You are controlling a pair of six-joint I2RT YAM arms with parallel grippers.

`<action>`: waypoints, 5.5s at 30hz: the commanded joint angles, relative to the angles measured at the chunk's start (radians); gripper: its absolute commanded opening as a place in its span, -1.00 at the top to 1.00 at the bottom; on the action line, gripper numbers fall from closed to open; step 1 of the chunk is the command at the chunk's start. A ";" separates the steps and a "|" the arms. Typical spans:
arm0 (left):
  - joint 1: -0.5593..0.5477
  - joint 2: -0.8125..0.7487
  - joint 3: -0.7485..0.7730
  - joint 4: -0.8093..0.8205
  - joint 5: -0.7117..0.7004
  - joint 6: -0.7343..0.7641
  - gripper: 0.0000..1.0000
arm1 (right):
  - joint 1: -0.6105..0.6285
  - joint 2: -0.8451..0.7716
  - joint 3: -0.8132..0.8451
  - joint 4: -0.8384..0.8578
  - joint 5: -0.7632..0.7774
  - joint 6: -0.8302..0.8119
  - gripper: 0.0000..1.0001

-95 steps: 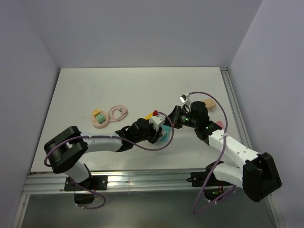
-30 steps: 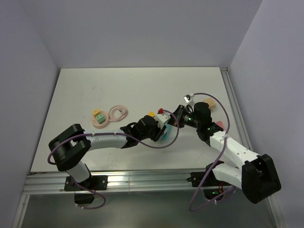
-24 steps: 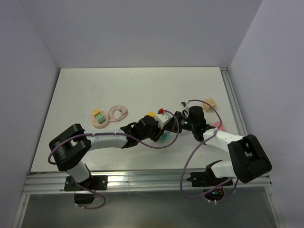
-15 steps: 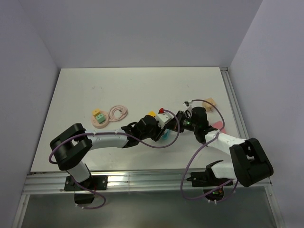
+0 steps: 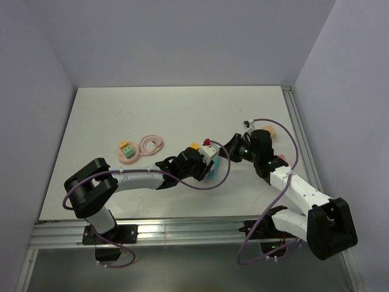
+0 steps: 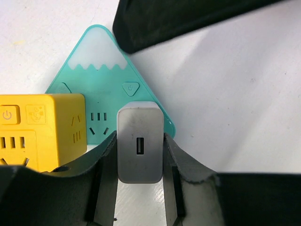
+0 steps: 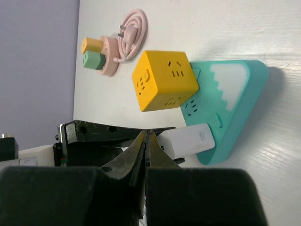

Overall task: Insert the plug
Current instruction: Insert the plug into the socket, then move the socket to the center of the board, then pick up the plug from the center of the board.

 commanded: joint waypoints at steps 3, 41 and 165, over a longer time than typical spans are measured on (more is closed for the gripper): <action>-0.007 -0.017 0.011 0.027 -0.012 0.023 0.23 | -0.035 -0.063 0.015 -0.073 0.071 -0.053 0.96; 0.134 -0.811 -0.287 -0.073 -0.323 -0.286 -0.99 | 0.287 0.576 0.394 0.035 0.267 0.024 0.58; 0.190 -0.646 -0.474 0.142 -0.323 -0.313 -0.99 | -0.349 0.643 0.670 -0.487 0.801 -0.102 -0.07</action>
